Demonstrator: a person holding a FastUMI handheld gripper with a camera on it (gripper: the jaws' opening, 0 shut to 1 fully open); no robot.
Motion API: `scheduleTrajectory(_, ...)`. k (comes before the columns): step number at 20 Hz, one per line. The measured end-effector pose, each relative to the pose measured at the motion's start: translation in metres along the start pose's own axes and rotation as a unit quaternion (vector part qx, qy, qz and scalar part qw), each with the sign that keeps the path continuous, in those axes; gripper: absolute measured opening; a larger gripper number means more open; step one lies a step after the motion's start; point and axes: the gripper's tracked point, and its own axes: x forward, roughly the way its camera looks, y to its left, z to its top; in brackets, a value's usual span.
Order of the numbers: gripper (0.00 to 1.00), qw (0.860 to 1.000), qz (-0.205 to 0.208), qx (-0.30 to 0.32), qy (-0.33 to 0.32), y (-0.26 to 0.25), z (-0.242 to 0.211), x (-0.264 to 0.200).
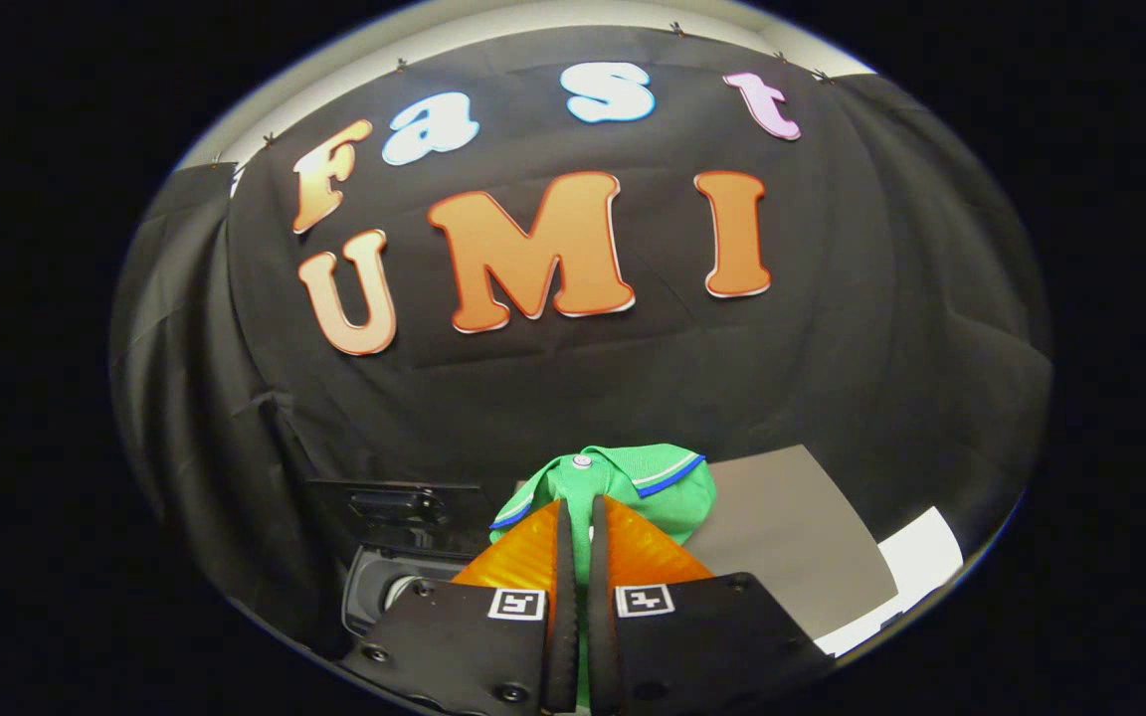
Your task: Put the clothes into the washing machine and then close the washing machine lid.
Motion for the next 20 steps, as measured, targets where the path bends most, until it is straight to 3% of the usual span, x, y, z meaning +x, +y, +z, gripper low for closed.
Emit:
scheduleTrajectory(9, 0.12, 0.993, 0.104, -0.014, -0.053, 0.136, 0.027, -0.059)
scheduleTrajectory(16, 0.12, 0.986, 0.168, -0.009, -0.011, 0.231, -0.026, -0.039)
scheduleTrajectory(20, 0.12, 0.981, 0.19, 0.013, 0.037, 0.267, -0.08, 0.008)
